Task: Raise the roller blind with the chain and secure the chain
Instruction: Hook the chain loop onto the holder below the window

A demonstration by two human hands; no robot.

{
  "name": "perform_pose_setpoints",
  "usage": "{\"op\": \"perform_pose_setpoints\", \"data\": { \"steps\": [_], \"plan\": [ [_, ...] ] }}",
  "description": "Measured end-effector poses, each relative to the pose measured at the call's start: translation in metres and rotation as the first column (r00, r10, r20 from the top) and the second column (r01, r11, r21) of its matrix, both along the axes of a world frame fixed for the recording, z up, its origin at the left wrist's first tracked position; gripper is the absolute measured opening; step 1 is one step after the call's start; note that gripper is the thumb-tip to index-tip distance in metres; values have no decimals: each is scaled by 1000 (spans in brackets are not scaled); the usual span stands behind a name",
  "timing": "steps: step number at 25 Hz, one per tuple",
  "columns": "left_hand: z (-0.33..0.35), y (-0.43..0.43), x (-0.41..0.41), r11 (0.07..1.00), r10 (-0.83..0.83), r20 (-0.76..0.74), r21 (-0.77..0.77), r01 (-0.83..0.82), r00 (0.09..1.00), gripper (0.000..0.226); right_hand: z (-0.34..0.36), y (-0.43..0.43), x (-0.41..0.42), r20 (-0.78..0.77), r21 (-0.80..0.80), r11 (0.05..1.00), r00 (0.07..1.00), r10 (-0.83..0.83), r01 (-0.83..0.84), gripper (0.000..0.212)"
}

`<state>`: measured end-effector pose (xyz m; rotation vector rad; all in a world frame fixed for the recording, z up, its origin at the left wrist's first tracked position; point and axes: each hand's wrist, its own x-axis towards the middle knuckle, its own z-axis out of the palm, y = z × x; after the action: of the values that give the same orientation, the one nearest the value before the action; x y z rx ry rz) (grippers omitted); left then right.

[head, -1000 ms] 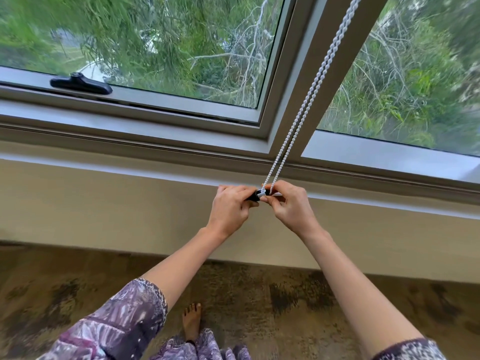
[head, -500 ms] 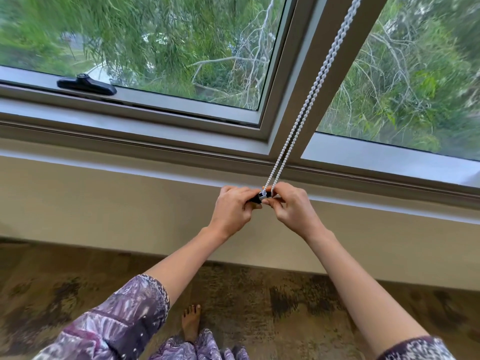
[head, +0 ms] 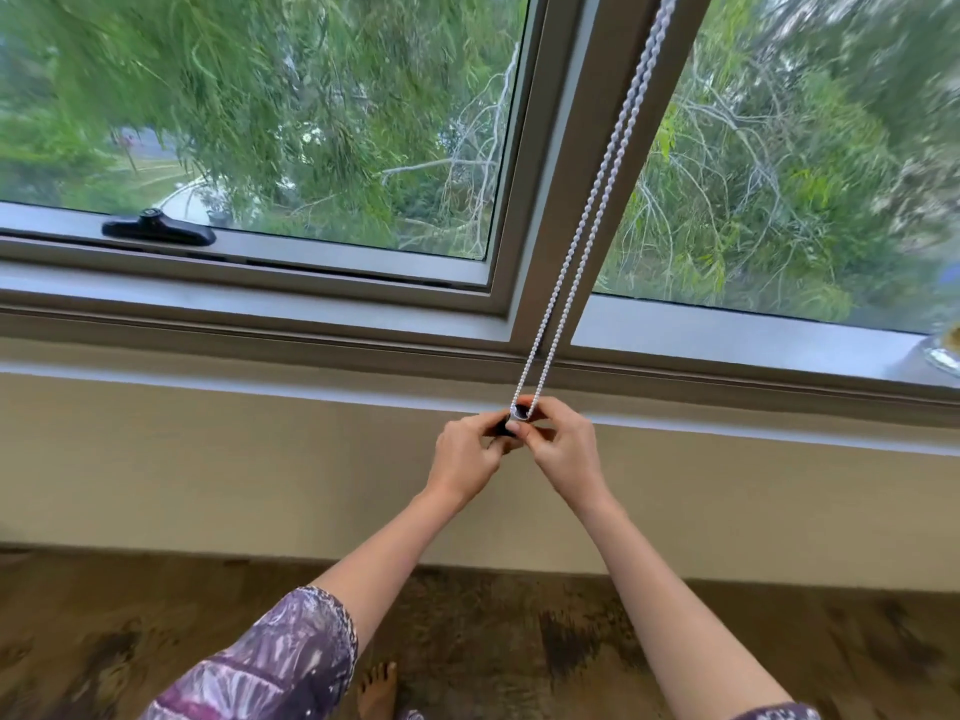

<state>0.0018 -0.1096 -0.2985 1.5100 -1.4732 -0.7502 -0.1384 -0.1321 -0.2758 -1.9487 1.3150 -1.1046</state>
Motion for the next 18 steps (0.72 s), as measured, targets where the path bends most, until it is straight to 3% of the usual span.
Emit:
{"op": "perform_pose_setpoints", "data": {
  "steps": [7,13,18],
  "plan": [
    [13,3,-9,1000,-14,-93,-24,12,996,23,8,11,3,231,64,994,967,-103,91,19],
    [3,19,-17,999,-38,-66,19,39,997,30,-2,26,-4,130,30,994,986,-104,101,16],
    [10,29,-20,998,-33,-54,51,36,998,29,1,37,-5,159,37,993,980,-117,112,18]
  ]
}}
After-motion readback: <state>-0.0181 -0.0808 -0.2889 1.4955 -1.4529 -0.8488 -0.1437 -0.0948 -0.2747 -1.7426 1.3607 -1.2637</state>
